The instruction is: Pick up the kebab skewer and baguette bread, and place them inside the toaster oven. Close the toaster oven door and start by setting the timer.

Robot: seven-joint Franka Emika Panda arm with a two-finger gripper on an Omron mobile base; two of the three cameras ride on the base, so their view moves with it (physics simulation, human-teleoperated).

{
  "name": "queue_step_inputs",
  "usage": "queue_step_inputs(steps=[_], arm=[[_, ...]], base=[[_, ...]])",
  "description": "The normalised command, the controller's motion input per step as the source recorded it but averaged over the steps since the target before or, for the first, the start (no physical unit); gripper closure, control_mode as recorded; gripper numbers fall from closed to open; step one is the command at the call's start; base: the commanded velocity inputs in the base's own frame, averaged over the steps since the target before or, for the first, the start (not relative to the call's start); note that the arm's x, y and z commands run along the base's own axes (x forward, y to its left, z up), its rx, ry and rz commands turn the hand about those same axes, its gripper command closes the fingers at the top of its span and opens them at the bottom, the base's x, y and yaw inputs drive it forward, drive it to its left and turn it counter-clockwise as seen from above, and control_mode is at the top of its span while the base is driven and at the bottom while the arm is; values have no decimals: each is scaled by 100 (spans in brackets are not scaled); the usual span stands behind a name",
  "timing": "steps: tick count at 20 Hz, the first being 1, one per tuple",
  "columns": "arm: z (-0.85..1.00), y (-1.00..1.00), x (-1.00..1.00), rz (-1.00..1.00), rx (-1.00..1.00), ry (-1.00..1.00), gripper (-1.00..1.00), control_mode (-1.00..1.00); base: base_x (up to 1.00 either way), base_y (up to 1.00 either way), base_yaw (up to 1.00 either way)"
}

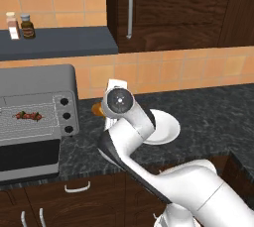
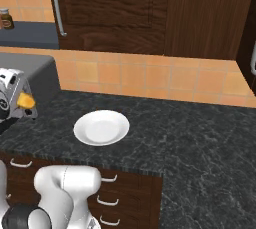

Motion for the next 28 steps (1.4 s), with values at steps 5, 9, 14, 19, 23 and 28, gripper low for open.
queue_step_inputs(steps=[5,9,14,19,23,28], arm=[[0,94,-4,8,2,-8,100,-100],[0,99,0,10,3,-4,100,-100],[0,96,0,9,3,0,100,-100],[2,60,20,1,1,15,100,-100],[-4,16,71,3,-1,33,100,-100],[-76,38,36,4,-18,20,100,-100]], base=[[0,0,0],[0,0,0],[0,0,0],[0,0,0],[0,0,0],[0,0,0]])
